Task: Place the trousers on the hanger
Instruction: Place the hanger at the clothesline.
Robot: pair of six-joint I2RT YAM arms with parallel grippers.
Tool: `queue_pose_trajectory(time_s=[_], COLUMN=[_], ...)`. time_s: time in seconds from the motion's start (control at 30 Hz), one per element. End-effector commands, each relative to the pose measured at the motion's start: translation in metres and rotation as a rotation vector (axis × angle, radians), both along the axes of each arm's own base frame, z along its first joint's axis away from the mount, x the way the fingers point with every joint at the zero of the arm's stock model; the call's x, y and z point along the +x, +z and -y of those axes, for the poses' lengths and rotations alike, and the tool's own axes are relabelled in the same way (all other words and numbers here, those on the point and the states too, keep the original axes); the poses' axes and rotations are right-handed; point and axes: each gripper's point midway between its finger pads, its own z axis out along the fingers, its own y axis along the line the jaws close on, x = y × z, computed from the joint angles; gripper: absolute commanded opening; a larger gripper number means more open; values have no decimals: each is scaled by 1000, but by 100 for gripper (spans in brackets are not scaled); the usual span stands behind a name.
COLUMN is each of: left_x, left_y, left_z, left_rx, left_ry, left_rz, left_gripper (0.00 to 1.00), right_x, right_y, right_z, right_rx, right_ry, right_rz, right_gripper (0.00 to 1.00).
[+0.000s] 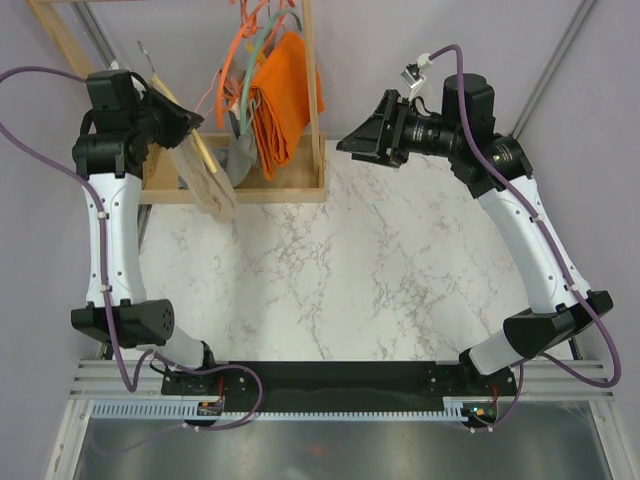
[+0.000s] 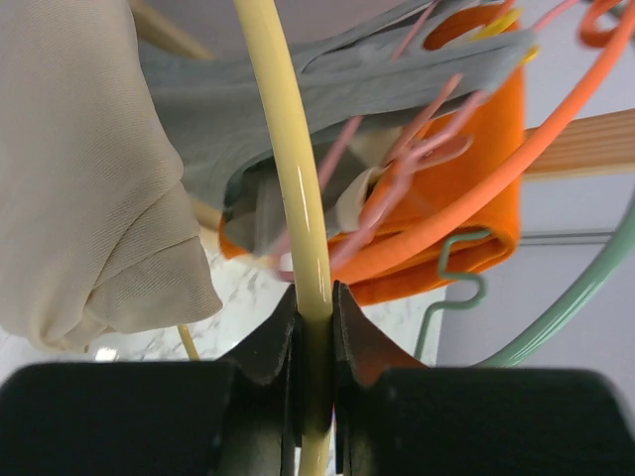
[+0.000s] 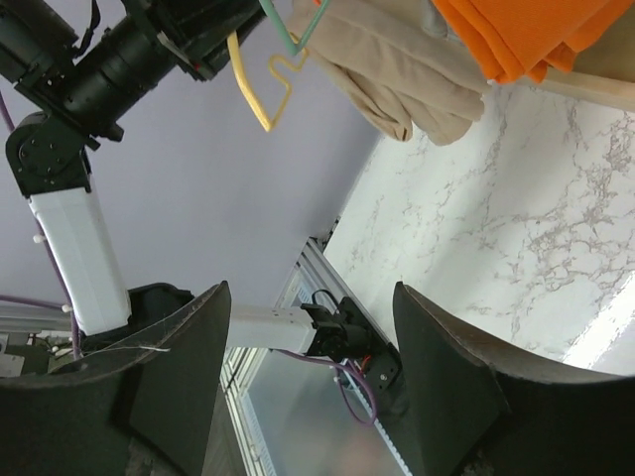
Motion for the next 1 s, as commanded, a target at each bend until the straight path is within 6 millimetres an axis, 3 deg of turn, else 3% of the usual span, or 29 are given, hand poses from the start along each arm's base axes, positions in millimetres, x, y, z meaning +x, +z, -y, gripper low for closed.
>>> queue_pose_trajectory(time_s=[0.0,0.17,0.33,0.37,0.47,0.6,0.73,0.9,0.97], left_x=[19,27,16,15,13,16,16,13,15], left_y=[102,114,117,110,114,132,150,155,142], left_z=[4,-25,-45,-53,-57,-37,-30,-29,-33], left_rx=[33,-11,7,4,21,-9,9,-11,-29], left_ry=[-156,-139,-140,-122,-157,-348,-422,-423,-391], left_rz=[382,432,442,427,470,570,624,632,601], left_gripper=[2,2,2,2,2,2,2,2,2], right_x=[0,5,7,7,8,9,6,4,4], right_y=[13,10,6,6,7,3,1,3,6], right_z=[4,9,10,10,9,9,10,10,9], right_rx=[-2,-7,-18,-19,-14,-13,-14,-11,-7], right_ry=[11,-7,-14,-16,-13,-10,-10,-9,-8], right_rz=[63,62,67,69,65,46,43,45,50], right_gripper=[74,74,74,74,74,74,74,74,74])
